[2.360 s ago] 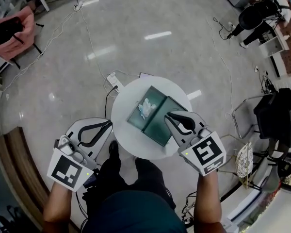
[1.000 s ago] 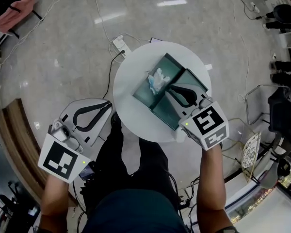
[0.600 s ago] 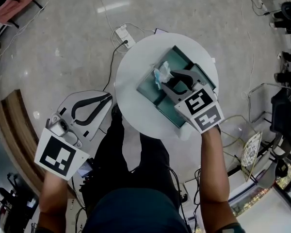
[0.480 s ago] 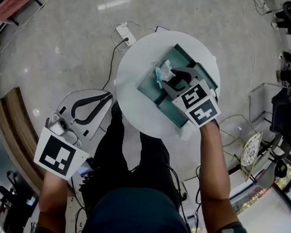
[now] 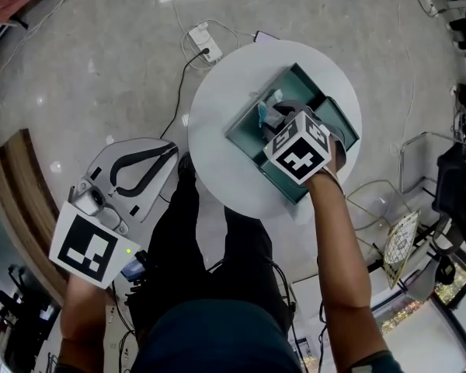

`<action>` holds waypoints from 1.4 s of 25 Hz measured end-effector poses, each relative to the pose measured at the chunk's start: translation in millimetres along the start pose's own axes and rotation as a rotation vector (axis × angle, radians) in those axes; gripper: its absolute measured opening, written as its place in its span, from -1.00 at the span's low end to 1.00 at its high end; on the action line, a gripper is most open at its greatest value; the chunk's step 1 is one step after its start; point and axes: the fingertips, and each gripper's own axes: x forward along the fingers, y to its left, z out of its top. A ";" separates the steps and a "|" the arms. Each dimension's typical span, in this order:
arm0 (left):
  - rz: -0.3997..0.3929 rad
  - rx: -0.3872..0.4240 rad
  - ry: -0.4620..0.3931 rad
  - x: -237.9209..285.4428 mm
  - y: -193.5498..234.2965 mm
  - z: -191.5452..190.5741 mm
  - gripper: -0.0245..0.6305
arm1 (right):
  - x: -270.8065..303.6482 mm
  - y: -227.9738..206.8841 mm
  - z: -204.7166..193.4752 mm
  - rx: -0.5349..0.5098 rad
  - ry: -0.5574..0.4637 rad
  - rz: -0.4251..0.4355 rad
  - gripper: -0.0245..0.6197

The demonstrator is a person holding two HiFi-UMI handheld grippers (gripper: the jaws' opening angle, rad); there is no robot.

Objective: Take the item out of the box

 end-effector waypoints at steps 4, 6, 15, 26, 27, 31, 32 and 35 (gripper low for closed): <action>0.000 -0.011 0.003 1.1 5.4 -7.5 -0.85 | 25.3 4.1 -6.2 -0.017 0.052 0.023 -0.36; 0.002 -0.013 0.004 1.8 7.7 -9.6 -0.85 | 31.2 1.7 -8.4 -0.038 0.070 0.011 -0.41; 0.012 -0.001 -0.012 -17.1 10.2 -1.4 -0.85 | 13.5 1.3 3.5 -0.014 0.039 -0.014 -0.79; 0.029 0.067 -0.065 -59.9 7.9 68.0 -0.85 | -100.2 1.0 37.0 0.168 -0.150 -0.069 -0.79; 0.030 0.074 -0.071 -65.4 7.5 75.2 -0.85 | -114.0 1.4 41.1 0.191 -0.178 -0.074 -0.79; 0.030 0.118 -0.101 -86.5 4.9 108.7 -0.85 | -178.8 -1.1 57.0 0.273 -0.302 -0.113 -0.79; 0.030 0.129 -0.110 -91.2 3.2 117.6 -0.85 | -196.3 -1.7 60.0 0.292 -0.337 -0.124 -0.79; 0.027 0.146 -0.123 -106.8 -6.9 139.8 -0.85 | -247.0 3.2 66.2 0.341 -0.434 -0.148 -0.79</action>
